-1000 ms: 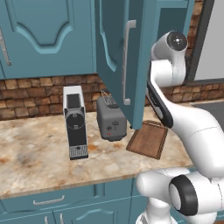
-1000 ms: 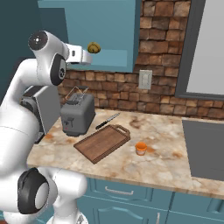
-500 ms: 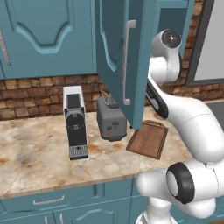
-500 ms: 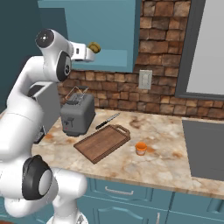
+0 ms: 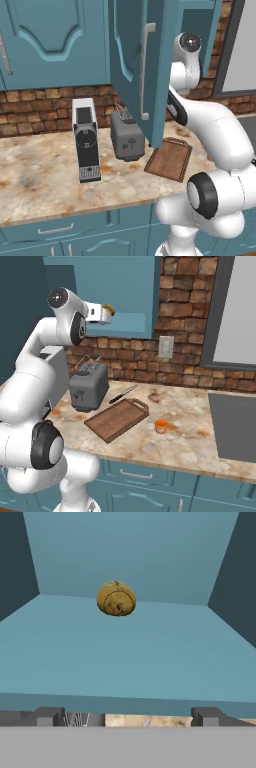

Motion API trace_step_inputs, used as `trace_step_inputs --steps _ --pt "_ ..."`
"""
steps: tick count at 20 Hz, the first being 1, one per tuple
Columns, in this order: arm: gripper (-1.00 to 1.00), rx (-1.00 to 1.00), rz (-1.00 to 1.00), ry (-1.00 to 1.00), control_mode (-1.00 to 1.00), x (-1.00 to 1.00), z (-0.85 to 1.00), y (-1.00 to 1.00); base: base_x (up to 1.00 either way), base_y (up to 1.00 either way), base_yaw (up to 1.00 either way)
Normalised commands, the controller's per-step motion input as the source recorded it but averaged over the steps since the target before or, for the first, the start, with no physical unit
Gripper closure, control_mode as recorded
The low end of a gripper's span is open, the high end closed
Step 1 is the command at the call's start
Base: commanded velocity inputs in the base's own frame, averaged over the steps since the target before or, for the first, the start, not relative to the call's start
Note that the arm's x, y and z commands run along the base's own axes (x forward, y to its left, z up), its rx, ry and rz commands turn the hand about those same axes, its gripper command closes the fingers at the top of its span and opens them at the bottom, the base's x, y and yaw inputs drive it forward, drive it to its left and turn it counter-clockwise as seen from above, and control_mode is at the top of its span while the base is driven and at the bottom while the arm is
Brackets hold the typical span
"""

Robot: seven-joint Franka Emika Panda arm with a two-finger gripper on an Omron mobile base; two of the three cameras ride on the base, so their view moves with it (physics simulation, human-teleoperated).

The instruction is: Pick the bread, place it on the cutting board, pick the jam, place it on the counter, and close the cabinet.

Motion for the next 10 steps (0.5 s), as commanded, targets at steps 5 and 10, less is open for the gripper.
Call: trace_step_inputs --steps 5,10 --pt "-1.0 0.0 0.0 0.0 -1.0 0.29 0.0 0.0 0.0 0.0 0.0" --pt "-1.0 0.0 0.0 0.0 -1.0 0.25 0.0 0.0 0.0 0.0 0.0"
